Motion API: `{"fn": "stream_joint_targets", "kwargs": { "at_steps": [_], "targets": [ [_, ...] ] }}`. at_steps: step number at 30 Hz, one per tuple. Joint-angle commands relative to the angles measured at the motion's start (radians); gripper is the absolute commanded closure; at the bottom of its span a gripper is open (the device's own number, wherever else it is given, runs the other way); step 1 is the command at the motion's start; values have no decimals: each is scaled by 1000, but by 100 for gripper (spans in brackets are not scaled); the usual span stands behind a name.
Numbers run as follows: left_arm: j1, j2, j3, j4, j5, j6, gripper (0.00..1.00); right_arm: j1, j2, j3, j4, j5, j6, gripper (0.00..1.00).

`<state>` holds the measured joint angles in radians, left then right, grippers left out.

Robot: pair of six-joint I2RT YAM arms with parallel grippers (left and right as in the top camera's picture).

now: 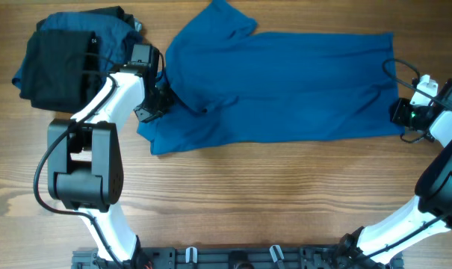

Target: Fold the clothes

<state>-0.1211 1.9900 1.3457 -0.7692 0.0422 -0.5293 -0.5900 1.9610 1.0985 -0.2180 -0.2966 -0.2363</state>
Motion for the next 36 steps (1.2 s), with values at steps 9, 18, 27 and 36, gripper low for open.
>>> {"fn": "stream_joint_targets", "kwargs": {
  "at_steps": [9, 18, 27, 36],
  "targets": [
    [165, -95, 64, -49, -4, 2, 83, 5, 47, -5, -7, -12, 5, 83],
    [195, -68, 5, -29, 55, 104, 63, 5, 47, -5, -8, -11, 12, 82],
    [195, 14, -19, -36, 175, 174, 58, 5, 47, -5, -5, -11, 30, 82],
    [192, 34, 5, -43, 159, 211, 96, 5, 47, -5, -3, -12, 30, 82]
  ]
}}
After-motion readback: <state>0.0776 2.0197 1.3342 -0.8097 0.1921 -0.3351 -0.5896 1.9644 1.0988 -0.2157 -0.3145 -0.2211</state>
